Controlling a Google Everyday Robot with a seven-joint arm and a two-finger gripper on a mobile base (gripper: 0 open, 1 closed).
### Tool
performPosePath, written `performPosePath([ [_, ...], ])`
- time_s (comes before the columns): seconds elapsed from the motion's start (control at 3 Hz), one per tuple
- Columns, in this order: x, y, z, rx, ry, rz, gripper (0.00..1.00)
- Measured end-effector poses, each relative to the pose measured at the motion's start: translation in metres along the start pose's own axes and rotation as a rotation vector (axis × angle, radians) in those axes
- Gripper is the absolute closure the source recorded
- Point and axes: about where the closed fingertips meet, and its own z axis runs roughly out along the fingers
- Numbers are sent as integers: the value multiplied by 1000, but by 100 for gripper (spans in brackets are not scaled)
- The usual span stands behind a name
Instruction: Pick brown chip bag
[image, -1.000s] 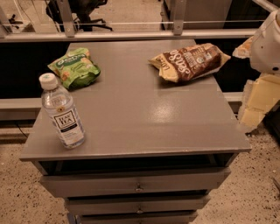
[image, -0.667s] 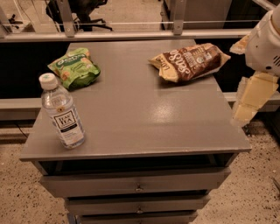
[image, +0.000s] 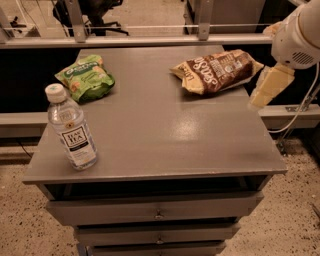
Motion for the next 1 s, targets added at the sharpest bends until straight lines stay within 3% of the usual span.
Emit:
performPosePath([
  [0.33, -2, -52, 33, 79, -74, 30, 0],
  [0.67, -11, -92, 74, 91, -142, 63, 0],
  [1.0, -23, -117, 115, 67, -185, 98, 0],
])
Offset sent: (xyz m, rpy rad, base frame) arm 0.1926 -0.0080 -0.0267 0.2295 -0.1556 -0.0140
